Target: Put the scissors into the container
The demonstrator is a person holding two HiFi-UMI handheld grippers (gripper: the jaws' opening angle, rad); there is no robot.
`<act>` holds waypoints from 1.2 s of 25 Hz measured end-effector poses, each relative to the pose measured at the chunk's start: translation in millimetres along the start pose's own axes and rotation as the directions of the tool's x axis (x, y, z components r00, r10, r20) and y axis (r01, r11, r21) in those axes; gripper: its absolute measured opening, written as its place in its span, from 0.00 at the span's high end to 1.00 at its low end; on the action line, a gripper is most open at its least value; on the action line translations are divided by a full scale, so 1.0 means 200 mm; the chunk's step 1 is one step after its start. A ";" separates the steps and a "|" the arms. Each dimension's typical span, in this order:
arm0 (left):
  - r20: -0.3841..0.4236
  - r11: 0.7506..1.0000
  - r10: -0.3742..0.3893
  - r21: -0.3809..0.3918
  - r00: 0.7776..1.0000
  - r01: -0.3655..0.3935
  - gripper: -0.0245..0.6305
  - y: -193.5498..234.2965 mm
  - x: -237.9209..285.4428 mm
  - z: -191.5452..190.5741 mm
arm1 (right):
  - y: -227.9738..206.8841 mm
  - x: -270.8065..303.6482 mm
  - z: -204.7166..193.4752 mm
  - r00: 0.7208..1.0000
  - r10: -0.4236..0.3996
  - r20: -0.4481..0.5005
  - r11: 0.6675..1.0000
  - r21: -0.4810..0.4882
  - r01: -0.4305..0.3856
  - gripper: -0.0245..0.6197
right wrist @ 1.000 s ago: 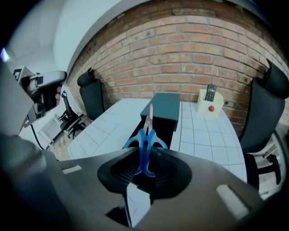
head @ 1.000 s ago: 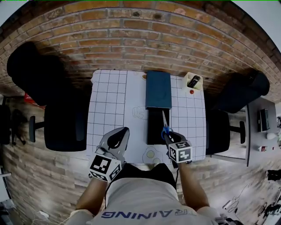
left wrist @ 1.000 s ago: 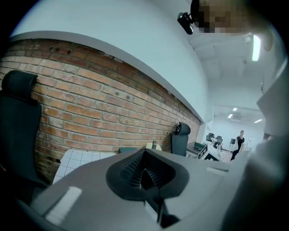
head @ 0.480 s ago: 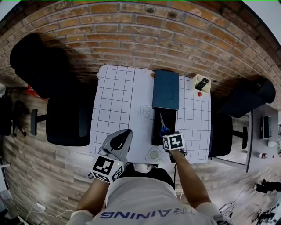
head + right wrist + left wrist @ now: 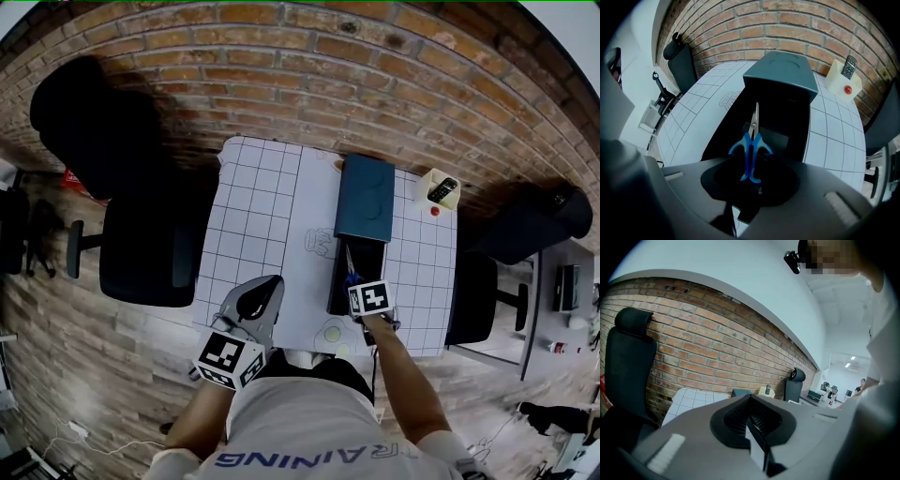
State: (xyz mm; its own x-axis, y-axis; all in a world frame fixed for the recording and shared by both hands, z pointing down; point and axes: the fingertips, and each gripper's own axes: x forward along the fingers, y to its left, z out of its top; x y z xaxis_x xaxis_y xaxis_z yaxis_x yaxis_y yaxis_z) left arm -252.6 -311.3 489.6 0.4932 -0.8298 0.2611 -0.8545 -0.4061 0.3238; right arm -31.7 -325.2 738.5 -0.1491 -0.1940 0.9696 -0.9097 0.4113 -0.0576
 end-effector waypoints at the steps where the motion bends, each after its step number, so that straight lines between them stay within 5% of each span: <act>1: -0.001 1.000 0.001 -0.001 1.000 -0.001 0.96 0.00 0.00 0.00 | 0.00 0.00 0.00 1.000 0.001 -0.005 1.000 -0.002 -0.001 0.80; 11: -0.001 1.000 0.014 -0.013 1.000 -0.014 0.96 0.02 0.01 0.00 | -0.01 0.02 -0.06 0.997 -0.010 -0.076 1.000 0.007 0.011 0.80; 20: 0.011 1.000 0.008 0.003 1.000 -0.008 0.96 -0.02 0.02 0.03 | 0.01 -0.15 0.10 0.993 0.033 0.111 0.999 -0.010 -0.032 0.74; 24: 0.035 0.999 -0.008 0.033 0.999 0.007 0.96 -0.09 0.06 0.10 | -0.02 -0.42 0.25 0.942 0.045 0.332 0.999 0.004 -0.049 0.83; 30: 0.073 0.996 -0.041 0.080 0.997 0.035 0.96 -0.25 0.13 0.22 | -0.20 -0.89 0.38 0.802 0.008 0.597 0.997 0.054 -0.050 0.94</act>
State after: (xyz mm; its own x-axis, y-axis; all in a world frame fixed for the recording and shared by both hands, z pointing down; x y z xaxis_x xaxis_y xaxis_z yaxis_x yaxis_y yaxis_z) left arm -203.8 -329.4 439.7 0.5144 -0.8382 0.1809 -0.8472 -0.4642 0.2585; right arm 1.6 -374.2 549.5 -0.3588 -0.6842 0.6350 -0.9205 0.3721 -0.1192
